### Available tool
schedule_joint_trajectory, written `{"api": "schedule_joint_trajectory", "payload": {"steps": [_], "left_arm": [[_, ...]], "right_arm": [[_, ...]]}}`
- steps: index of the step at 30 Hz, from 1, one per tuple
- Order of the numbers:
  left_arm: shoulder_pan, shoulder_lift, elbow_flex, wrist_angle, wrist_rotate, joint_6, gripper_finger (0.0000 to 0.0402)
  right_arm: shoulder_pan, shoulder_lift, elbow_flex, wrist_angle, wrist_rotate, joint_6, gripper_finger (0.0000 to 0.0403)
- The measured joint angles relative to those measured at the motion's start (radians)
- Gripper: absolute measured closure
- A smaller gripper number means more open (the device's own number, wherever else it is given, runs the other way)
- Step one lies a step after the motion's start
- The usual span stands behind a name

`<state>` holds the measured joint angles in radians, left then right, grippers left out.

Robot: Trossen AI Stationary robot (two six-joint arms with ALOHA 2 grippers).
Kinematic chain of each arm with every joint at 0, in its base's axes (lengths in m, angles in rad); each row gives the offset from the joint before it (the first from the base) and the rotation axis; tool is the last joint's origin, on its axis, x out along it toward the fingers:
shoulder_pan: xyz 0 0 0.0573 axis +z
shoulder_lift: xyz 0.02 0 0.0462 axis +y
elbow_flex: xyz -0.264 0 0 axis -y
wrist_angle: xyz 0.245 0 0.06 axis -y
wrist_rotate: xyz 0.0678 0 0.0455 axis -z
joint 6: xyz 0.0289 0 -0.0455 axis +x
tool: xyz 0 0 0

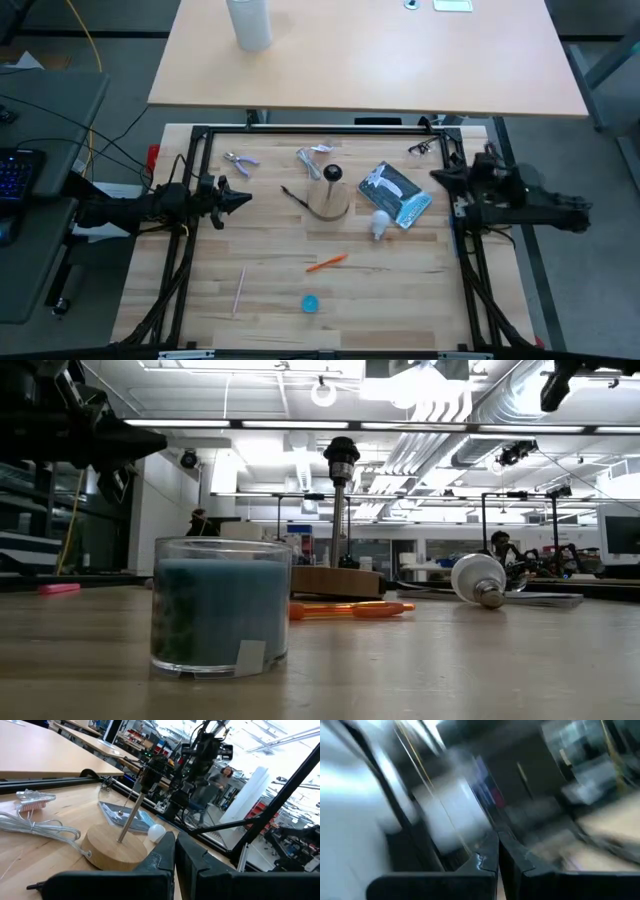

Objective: Screw lightbulb
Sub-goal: Move the wooden lamp to the center of the table

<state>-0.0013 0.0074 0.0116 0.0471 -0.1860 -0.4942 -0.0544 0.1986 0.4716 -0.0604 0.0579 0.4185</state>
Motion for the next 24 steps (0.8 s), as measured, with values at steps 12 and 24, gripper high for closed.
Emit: {"api": "schedule_joint_trajectory", "payload": {"steps": [12, 24], "left_arm": [[0.0, 0.0, 0.0, -0.002, 0.0, 0.0, 0.0401], [0.0, 0.0, 0.0, 0.044, -0.051, -0.004, 0.0401]], "right_arm": [[0.0, 0.287, 0.308, -0.552, -0.006, -0.05, 0.0224], [0.0, 0.533, 0.388, -0.354, -0.039, 0.133, 0.0142]]}}
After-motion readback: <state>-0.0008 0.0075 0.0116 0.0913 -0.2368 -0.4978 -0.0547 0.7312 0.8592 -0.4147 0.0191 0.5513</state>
